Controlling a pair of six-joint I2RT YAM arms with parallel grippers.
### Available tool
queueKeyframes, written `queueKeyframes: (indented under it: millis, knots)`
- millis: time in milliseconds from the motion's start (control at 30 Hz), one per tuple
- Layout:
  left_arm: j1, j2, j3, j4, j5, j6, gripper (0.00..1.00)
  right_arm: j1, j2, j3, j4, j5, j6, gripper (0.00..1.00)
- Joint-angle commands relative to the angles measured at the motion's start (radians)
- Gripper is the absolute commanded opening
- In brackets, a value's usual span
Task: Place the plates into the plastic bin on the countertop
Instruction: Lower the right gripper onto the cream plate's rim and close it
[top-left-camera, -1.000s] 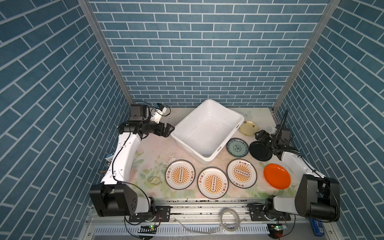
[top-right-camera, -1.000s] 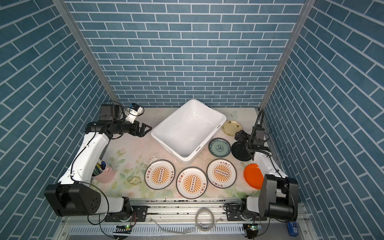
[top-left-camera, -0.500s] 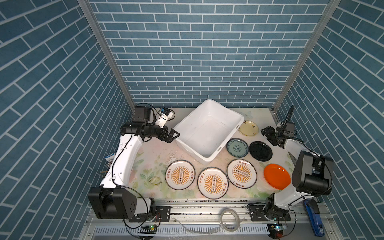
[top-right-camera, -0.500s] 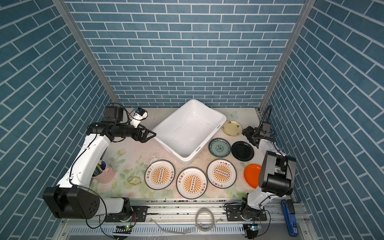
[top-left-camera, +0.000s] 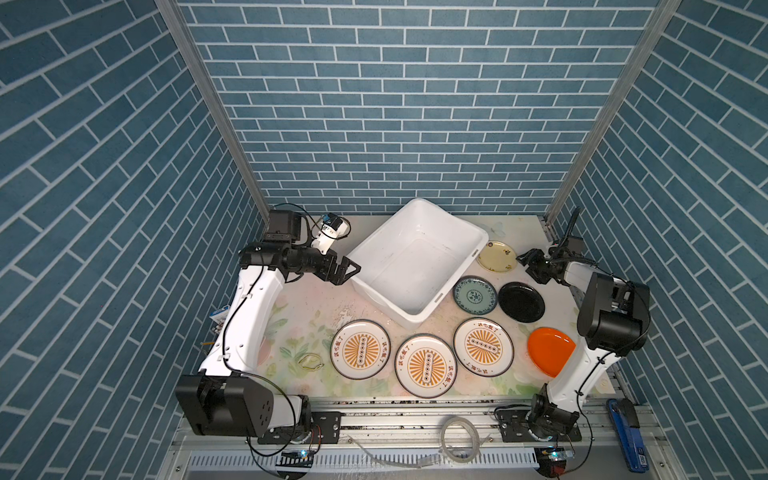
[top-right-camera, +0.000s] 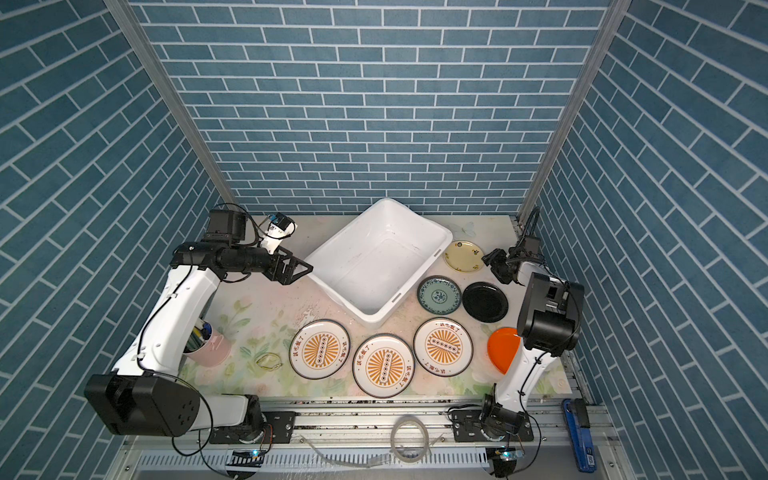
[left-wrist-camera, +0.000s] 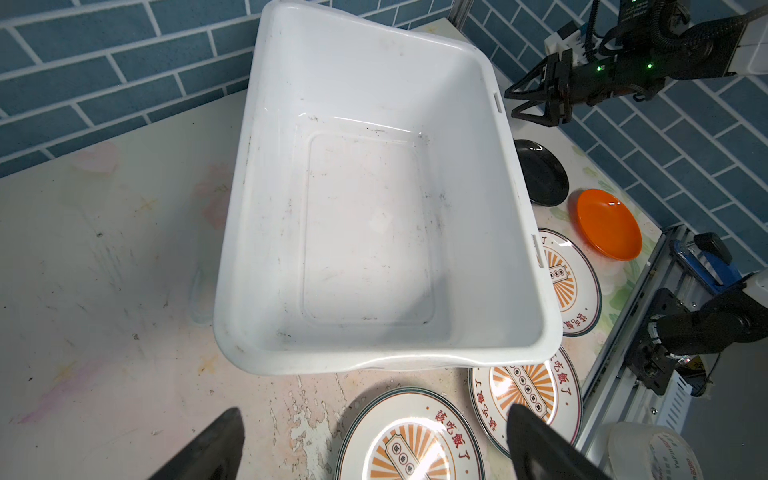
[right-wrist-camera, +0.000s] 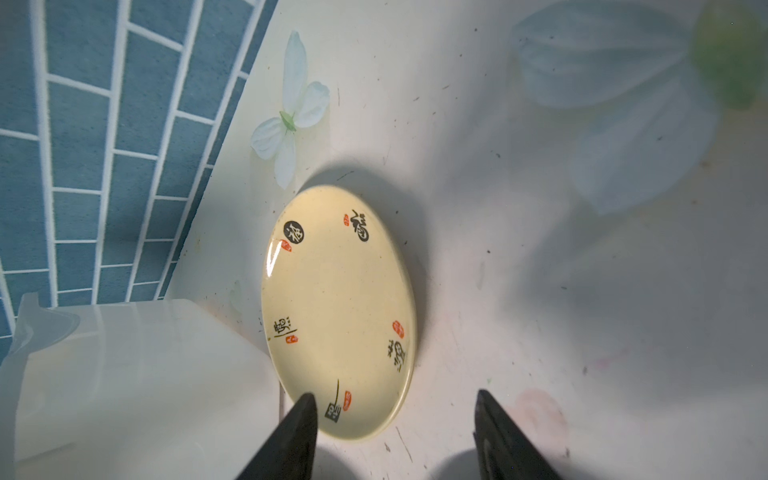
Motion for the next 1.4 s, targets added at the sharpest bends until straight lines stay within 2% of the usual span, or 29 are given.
queueKeyframes:
  millis: [0, 200, 400, 733, 1067, 1367]
  knots:
    - [-0.006, -0.013, -0.010, 0.000, 0.010, -0.003, 1.00, -0.004, 0.042, 0.047, -0.046, -0.033, -0.034, 0.58]
    - [-0.006, -0.008, -0.016, 0.001, 0.017, -0.004, 1.00, -0.004, 0.095, 0.087, -0.059, -0.036, -0.042, 0.56]
    - [-0.006, 0.003, -0.012, 0.004, 0.024, -0.016, 1.00, -0.004, 0.147, 0.156, -0.094, -0.084, -0.050, 0.43]
    - [-0.006, 0.020, 0.009, -0.005, 0.034, -0.030, 1.00, 0.007, 0.177, 0.207, -0.148, -0.093, -0.043, 0.43]
    - [-0.006, 0.024, 0.011, -0.004, 0.043, -0.033, 1.00, 0.077, 0.194, 0.271, -0.255, 0.007, -0.067, 0.42]
    - [-0.007, 0.005, -0.016, 0.008, 0.044, -0.030, 1.00, 0.089, 0.187, 0.258, -0.239, 0.066, -0.006, 0.41]
